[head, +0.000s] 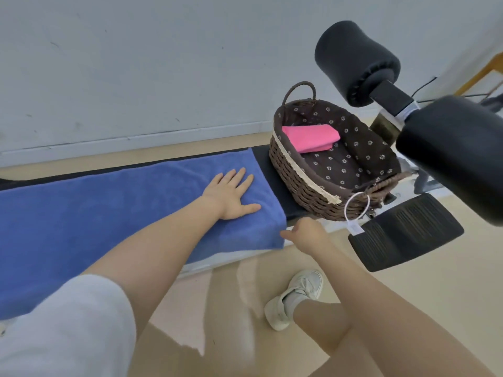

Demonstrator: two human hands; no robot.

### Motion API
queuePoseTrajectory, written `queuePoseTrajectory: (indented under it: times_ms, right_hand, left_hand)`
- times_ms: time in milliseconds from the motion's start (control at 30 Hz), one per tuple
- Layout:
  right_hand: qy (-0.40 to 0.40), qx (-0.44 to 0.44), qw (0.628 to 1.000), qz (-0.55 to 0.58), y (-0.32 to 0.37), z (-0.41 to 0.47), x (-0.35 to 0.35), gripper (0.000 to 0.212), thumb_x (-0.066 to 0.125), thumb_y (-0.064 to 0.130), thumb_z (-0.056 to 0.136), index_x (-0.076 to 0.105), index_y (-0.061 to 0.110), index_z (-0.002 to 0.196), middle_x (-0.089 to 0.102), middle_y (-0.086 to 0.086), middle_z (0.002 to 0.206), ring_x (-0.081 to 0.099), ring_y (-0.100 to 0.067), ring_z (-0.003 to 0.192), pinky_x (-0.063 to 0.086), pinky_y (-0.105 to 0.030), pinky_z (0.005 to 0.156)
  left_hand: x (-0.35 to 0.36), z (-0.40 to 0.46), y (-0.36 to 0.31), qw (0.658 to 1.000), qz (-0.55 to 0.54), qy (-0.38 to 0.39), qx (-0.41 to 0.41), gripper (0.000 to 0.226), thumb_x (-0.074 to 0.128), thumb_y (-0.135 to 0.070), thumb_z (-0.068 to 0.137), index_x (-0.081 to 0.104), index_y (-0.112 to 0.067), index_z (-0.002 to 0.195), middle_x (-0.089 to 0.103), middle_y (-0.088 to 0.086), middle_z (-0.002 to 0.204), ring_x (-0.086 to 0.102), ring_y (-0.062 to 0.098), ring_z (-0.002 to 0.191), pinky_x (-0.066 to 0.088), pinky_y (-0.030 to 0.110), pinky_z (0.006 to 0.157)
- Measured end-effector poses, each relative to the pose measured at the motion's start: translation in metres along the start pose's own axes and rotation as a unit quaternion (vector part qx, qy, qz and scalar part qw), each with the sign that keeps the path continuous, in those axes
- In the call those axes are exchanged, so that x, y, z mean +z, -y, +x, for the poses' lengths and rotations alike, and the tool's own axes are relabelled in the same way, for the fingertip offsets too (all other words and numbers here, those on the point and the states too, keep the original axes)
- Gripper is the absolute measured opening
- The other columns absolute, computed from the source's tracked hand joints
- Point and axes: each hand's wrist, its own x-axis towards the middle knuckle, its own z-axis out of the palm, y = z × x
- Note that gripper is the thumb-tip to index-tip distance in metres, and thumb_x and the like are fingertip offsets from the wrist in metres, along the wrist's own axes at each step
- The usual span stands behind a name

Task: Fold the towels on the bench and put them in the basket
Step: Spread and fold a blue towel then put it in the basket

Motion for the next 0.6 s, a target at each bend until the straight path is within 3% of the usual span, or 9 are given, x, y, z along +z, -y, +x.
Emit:
queuePoseTrajectory:
  times_ms: [67,167,267,333,400,500,600]
  right_hand:
    - [0.01,-0.018,1.0,0.01,-0.001,-0.006,0.001,0.039,0.054,0.033,0.091,0.037,0.01,0.065,0.044,-0.003,0.069,0.043,-0.023,0.074,0.031,-0.029,0.063]
    - [-0.004,-0.017,0.995,0.099,-0.001,-0.009,0.003,0.036,0.05,0.023,0.091,0.032,0.012,0.062,0.038,-0.002,0.064,0.039,-0.023,0.072,0.027,-0.031,0.055]
    - [0.03,-0.001,0.979,0.203,-0.003,-0.007,0.008,0.015,0.051,0.005,0.084,0.043,0.007,0.071,0.037,-0.007,0.069,0.035,-0.02,0.072,0.026,-0.03,0.059]
    - [0.063,-0.009,0.971,0.23,-0.003,-0.006,0.011,0.014,0.056,0.003,0.082,0.046,0.009,0.074,0.036,-0.01,0.073,0.032,-0.018,0.068,0.024,-0.029,0.06]
    - [0.069,-0.015,0.969,0.237,-0.002,-0.002,0.014,0.028,0.061,0.008,0.083,0.04,0.011,0.064,0.035,-0.007,0.066,0.031,-0.017,0.06,0.024,-0.029,0.055]
    - [0.037,-0.005,0.961,0.274,-0.001,0.004,0.018,0.045,0.064,0.013,0.083,0.031,0.015,0.054,0.032,-0.001,0.057,0.032,-0.015,0.054,0.024,-0.028,0.052]
    - [-0.004,-0.02,0.959,0.283,0.0,0.004,0.014,0.045,0.064,0.014,0.081,0.03,0.016,0.053,0.03,0.0,0.055,0.029,-0.015,0.053,0.022,-0.029,0.051]
  left_hand:
    - [-0.01,0.0,-0.006,0.998,0.022,-0.032,0.045,0.069,0.023,-0.059,0.094,-0.001,-0.026,0.15,-0.005,0.0,0.159,-0.003,0.021,0.146,-0.001,0.04,0.119]
    - [-0.025,0.002,-0.013,0.989,0.055,-0.078,0.111,0.054,0.032,-0.023,0.099,0.012,-0.026,0.149,0.003,0.001,0.159,0.011,0.025,0.145,0.014,0.038,0.117]
    - [-0.039,0.014,-0.017,0.985,0.117,-0.044,0.117,0.07,0.037,0.003,0.089,0.016,-0.03,0.148,0.001,0.0,0.159,0.022,0.026,0.139,0.033,0.037,0.101]
    - [-0.049,0.024,-0.02,0.978,0.169,-0.024,0.122,0.073,0.041,0.006,0.088,0.018,-0.031,0.147,0.0,0.002,0.159,0.024,0.028,0.138,0.037,0.039,0.095]
    - [-0.056,0.037,-0.022,0.967,0.216,-0.02,0.134,0.065,0.041,0.003,0.091,0.025,-0.028,0.145,0.006,0.005,0.158,0.027,0.029,0.136,0.038,0.041,0.095]
    - [-0.058,0.052,-0.024,0.957,0.245,-0.039,0.148,0.05,0.04,-0.001,0.093,0.036,-0.022,0.137,0.027,0.007,0.149,0.035,0.028,0.128,0.037,0.04,0.096]
    - [-0.057,0.061,-0.019,0.946,0.282,-0.051,0.152,0.035,0.038,-0.007,0.094,0.046,-0.016,0.127,0.041,0.007,0.137,0.036,0.026,0.126,0.033,0.037,0.097]
